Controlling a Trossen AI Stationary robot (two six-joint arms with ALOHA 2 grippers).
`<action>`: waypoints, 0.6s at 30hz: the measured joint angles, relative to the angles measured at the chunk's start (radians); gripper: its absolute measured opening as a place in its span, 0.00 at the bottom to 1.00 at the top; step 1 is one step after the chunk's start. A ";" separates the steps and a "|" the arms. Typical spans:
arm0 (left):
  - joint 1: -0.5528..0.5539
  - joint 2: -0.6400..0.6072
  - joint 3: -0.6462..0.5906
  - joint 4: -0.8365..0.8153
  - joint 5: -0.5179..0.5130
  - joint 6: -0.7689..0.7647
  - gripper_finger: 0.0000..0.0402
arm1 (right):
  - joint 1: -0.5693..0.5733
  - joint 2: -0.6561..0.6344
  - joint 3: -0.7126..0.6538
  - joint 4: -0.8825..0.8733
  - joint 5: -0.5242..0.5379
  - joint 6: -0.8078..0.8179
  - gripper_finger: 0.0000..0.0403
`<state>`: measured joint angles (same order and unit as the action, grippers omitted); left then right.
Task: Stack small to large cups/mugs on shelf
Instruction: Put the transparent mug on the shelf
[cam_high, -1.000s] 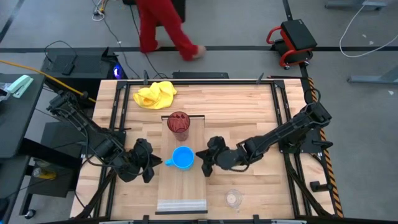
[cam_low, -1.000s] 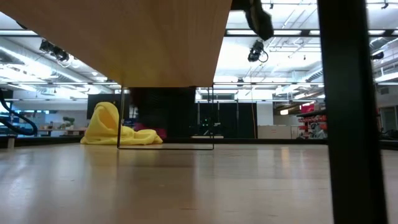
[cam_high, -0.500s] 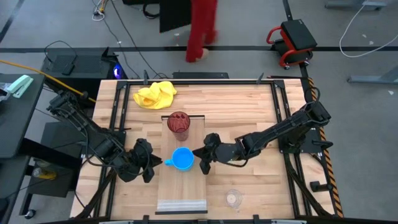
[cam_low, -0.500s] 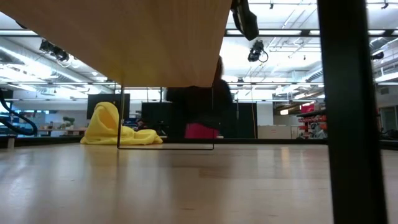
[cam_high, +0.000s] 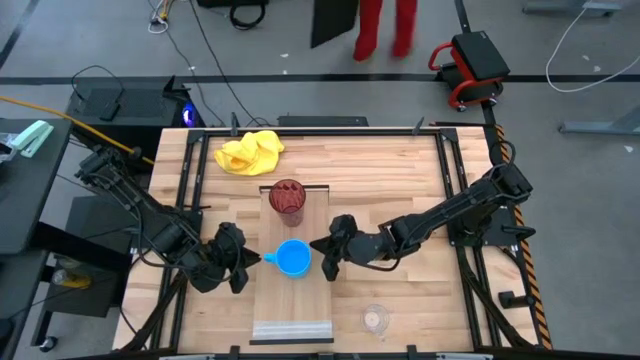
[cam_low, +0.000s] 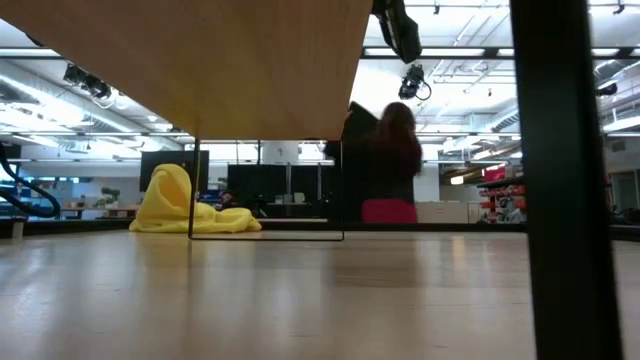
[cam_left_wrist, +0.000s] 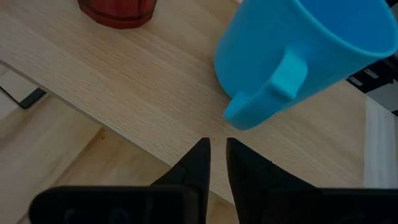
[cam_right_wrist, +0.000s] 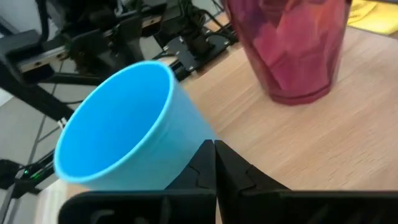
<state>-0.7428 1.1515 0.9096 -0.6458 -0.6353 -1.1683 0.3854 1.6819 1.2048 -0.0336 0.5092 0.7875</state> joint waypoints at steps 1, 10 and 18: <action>0.000 0.000 0.000 -0.005 0.000 -0.001 0.14 | 0.001 -0.003 0.004 -0.016 -0.001 0.006 0.00; -0.002 -0.022 0.001 -0.045 0.000 -0.002 0.14 | 0.097 -0.042 0.253 -0.494 0.013 0.184 0.00; -0.002 -0.046 0.001 -0.085 0.007 -0.001 0.12 | 0.290 -0.043 0.500 -1.022 0.082 0.598 0.00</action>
<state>-0.7448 1.1057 0.9108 -0.7312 -0.6284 -1.1694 0.6749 1.6392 1.7047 -1.0551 0.5911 1.3859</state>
